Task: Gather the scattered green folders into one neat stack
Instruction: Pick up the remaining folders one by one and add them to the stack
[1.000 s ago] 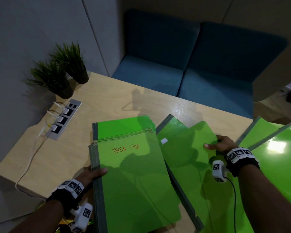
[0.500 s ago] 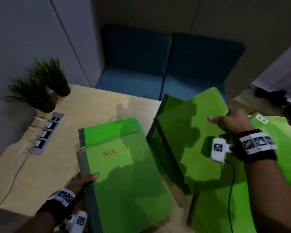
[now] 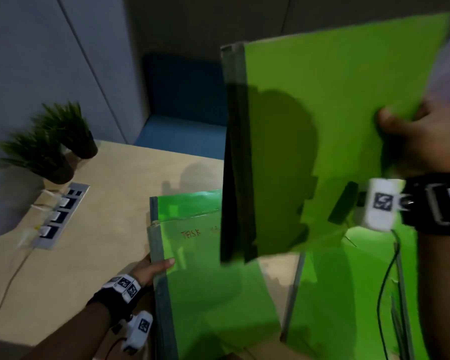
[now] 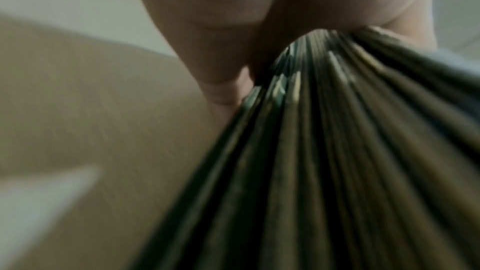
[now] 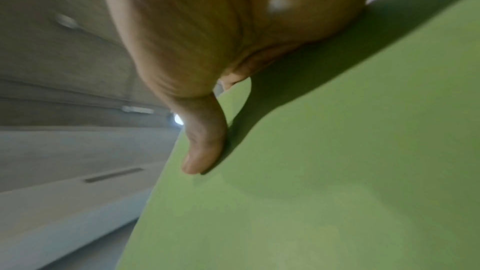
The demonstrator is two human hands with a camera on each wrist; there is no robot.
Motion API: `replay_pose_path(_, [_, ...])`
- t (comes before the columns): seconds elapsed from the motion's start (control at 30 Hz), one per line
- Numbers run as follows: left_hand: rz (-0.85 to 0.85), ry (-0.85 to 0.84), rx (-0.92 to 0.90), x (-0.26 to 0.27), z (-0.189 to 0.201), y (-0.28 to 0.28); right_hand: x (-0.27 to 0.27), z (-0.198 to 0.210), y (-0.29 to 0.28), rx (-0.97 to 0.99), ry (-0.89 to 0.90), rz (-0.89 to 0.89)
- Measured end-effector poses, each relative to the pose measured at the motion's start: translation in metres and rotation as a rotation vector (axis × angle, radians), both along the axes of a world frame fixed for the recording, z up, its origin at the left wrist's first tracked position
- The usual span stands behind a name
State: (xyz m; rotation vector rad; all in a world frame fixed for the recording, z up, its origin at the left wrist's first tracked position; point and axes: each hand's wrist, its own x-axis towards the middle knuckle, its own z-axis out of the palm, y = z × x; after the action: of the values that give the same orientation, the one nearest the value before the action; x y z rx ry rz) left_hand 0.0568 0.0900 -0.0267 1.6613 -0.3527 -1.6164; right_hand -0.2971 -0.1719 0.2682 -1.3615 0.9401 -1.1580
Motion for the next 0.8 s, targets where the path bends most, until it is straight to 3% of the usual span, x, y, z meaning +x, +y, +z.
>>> replay_pose_path(0.1, [0.015,-0.106,0.009,0.005,-0.011,0.004,0.053,-0.085,0.013,0.171,0.120,0.141])
replay_pose_path(0.23, [-0.002,-0.192,-0.021,0.001,-0.005,0.003,0.093,-0.210,0.032,0.449,0.318,0.087])
replay_pose_path(0.33, [-0.055,-0.261,-0.039,-0.002,0.003,0.006,0.106,-0.261,0.053,0.551,0.436,-0.002])
replay_pose_path(0.5, [-0.093,-0.287,-0.037,-0.002,-0.002,0.010,0.119,-0.279,0.069,0.375,0.743,0.155])
replay_pose_path(0.6, [-0.113,-0.290,-0.011,0.000,-0.011,0.009,0.117,-0.281,0.072,0.414,0.984,0.300])
replay_pose_path(0.7, [-0.037,-0.257,0.004,0.004,-0.017,0.009,0.101,-0.286,0.075,0.464,1.073,0.328])
replay_pose_path(0.8, [0.034,-0.221,-0.001,0.001,-0.010,0.010,0.090,-0.284,0.083,0.470,1.041,0.363])
